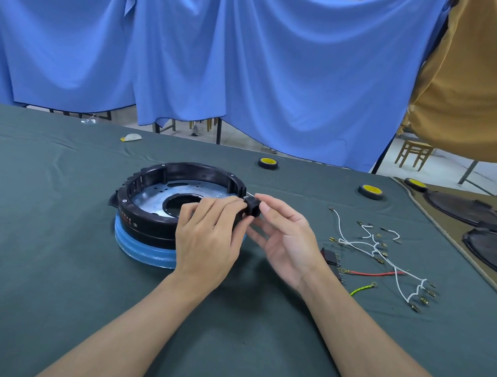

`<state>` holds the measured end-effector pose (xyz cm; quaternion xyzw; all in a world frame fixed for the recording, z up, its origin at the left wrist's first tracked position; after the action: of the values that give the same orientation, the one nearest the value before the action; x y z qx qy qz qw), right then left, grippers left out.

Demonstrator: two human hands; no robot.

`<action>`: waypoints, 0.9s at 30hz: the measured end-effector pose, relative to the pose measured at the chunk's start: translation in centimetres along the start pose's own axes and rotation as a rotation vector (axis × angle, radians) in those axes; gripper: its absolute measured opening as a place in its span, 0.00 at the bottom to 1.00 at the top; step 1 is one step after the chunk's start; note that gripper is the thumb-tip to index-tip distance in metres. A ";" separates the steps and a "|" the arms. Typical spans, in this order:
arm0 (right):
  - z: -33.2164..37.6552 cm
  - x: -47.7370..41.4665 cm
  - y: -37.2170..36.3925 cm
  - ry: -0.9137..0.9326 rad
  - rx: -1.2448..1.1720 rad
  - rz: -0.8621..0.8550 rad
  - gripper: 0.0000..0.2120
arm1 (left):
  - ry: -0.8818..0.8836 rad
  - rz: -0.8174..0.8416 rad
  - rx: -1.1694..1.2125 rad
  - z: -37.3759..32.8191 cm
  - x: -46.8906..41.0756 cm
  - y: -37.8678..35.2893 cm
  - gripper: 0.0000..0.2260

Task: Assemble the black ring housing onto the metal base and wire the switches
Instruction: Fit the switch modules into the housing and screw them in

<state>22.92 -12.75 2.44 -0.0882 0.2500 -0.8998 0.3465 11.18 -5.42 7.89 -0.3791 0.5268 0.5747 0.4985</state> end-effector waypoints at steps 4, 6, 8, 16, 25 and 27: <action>0.0 0.1 -0.7 -0.008 0.029 0.049 0.13 | 0.020 0.039 0.006 0.2 0.0 -0.4 0.13; 0.0 0.2 -1.1 -0.007 0.032 0.067 0.14 | -0.005 0.030 -0.013 0.0 0.0 -0.3 0.12; 0.0 0.1 -1.1 -0.018 0.010 0.053 0.16 | -0.017 0.011 -0.022 0.0 0.0 0.0 0.10; 1.0 0.1 0.4 0.052 0.096 -0.093 0.16 | 0.008 0.079 0.011 0.7 -0.2 -0.2 0.09; 1.0 -0.3 -0.6 0.096 0.039 -0.056 0.14 | 0.240 0.399 0.318 3.6 -1.3 -2.5 0.12; 1.0 -0.6 -0.5 0.097 0.057 -0.090 0.10 | 0.320 0.419 0.390 4.7 -1.6 -3.0 0.12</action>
<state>23.38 -12.42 3.56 -0.0459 0.2365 -0.9245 0.2954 14.88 -1.21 9.52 -0.2453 0.7652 0.4863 0.3433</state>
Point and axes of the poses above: each hand's wrist, its own x-axis away from the middle knuckle, its own y-axis out of the back of the hand, z = x × y, the point moved 10 cm from there along -x, towards the middle knuckle, and after that the axes turned 11 degrees about -y, right-handed, at the moved point
